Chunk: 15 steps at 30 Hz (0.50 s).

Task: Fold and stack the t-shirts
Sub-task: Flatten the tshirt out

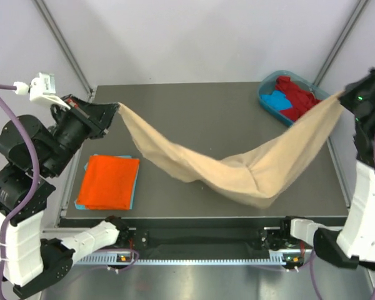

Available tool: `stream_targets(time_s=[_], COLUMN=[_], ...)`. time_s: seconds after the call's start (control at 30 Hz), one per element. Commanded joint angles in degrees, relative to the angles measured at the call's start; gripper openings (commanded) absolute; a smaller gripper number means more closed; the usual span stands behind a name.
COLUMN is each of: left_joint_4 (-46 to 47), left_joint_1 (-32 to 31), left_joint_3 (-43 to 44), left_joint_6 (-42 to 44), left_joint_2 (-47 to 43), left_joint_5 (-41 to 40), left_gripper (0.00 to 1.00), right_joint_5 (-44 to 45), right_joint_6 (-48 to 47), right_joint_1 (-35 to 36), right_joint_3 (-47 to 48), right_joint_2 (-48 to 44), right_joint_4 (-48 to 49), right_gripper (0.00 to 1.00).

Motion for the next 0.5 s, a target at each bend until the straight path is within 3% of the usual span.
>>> stream_targets(time_s=[0.0, 0.1, 0.23, 0.47], left_joint_4=[-1.43, 0.57, 6.72, 8.85], left_joint_1=[0.13, 0.13, 0.13, 0.22], left_joint_3=[-2.46, -11.77, -27.74, -39.3], left_joint_6=[2.39, 3.1, 1.7, 0.82], left_joint_2=[1.19, 1.64, -0.65, 0.14], left_joint_5=[-4.49, -6.79, -2.94, -6.51], left_gripper=[0.0, 0.0, 0.0, 0.0], right_joint_5=[-10.18, -14.32, -15.38, -16.35], right_joint_6=[-0.84, -1.1, -3.12, -6.46], right_joint_1=[-0.02, 2.34, 6.64, 10.0], right_joint_3=[-5.82, -11.01, -15.24, 2.56], right_joint_2=[6.63, 17.06, 28.94, 52.86], right_joint_4=[6.8, 11.99, 17.61, 12.79], right_gripper=[0.0, 0.0, 0.0, 0.01])
